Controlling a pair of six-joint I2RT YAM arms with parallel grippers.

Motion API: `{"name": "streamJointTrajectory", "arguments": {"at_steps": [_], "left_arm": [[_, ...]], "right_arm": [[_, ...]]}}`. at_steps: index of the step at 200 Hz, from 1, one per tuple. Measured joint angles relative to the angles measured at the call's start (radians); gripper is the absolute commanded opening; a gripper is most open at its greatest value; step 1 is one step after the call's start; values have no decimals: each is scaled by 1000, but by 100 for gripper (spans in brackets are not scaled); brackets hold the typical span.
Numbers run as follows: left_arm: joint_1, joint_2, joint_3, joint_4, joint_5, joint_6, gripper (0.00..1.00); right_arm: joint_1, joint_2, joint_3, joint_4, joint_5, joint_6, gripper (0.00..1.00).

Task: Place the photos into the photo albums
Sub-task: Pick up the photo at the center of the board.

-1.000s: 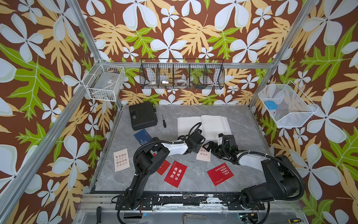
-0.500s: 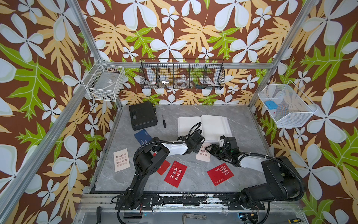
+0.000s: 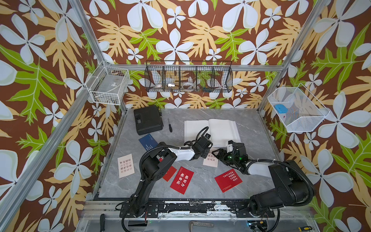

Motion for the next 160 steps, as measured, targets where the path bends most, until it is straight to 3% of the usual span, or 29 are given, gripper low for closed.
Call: {"name": "streamJointTrajectory", "arguments": {"at_steps": [53,100,160], "left_arm": [[0,0,-6,16,0,4,50],[0,0,-6,16,1,7,50],[0,-6,-8,16,4,8,55]], "right_arm": [[0,-14,-20,-23,7,22,32],[0,6,-27,1,7,34,23],[0,-1,-25,16,6,45,1]]}}
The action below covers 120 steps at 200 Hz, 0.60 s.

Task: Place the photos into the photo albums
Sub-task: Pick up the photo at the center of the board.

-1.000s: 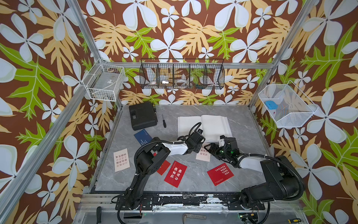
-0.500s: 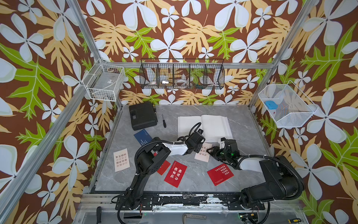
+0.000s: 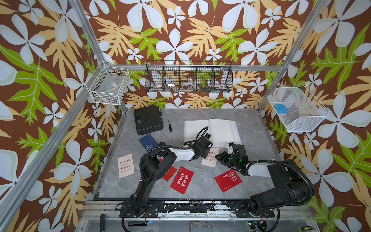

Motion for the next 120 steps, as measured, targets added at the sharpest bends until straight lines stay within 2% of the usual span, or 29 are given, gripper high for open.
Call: {"name": "streamJointTrajectory", "arguments": {"at_steps": [43,80,120], "left_arm": [[0,-78,-32,-71,50,6,70],[39,-208,-50,-283,154,-35,74],[126,-326,-3,-301,259,-103,74]], "right_arm": [[0,-49,-8,-37,-2,4,0],[0,-174,-1,-121,-2,8,0],[0,-327,70,-232,50,8,0]]}}
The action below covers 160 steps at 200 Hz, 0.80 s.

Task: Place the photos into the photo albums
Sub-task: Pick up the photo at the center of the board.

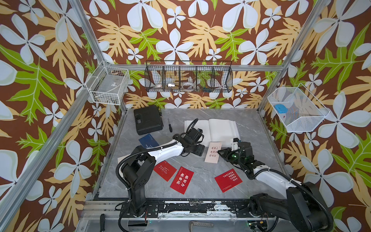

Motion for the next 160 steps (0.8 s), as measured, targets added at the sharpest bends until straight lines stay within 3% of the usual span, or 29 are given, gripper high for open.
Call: {"name": "streamJointTrajectory", "arguments": {"at_steps": [35,89,119,160], "left_arm": [[93,-52,10,106,120,-147,76],[106,-34,0,412,283,-443,80],[116,-15,-35,569,307,-590,80],[127,49,-4,714,305,-701,77]], "right_arm": [[-6,39,104,46,103,0,0],[-12,300,291,322,225,66,0],[-11,388,357,438,248,132,0],[-10,421,378,527,256,185,0]]}}
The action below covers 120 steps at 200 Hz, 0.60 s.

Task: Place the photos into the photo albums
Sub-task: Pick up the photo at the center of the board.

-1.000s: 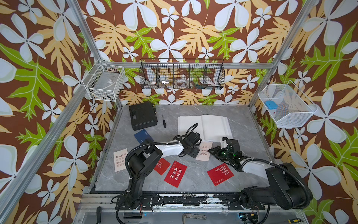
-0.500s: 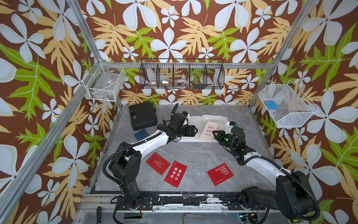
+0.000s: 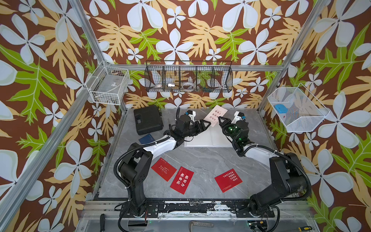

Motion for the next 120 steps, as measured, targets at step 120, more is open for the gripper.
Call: {"name": "streamJointTrajectory", "arguments": {"at_steps": [120], "left_arm": [[1,102,85,127,-11,-96,41]], "right_arm": [[13,-16,-58,98,35,106,0]]}}
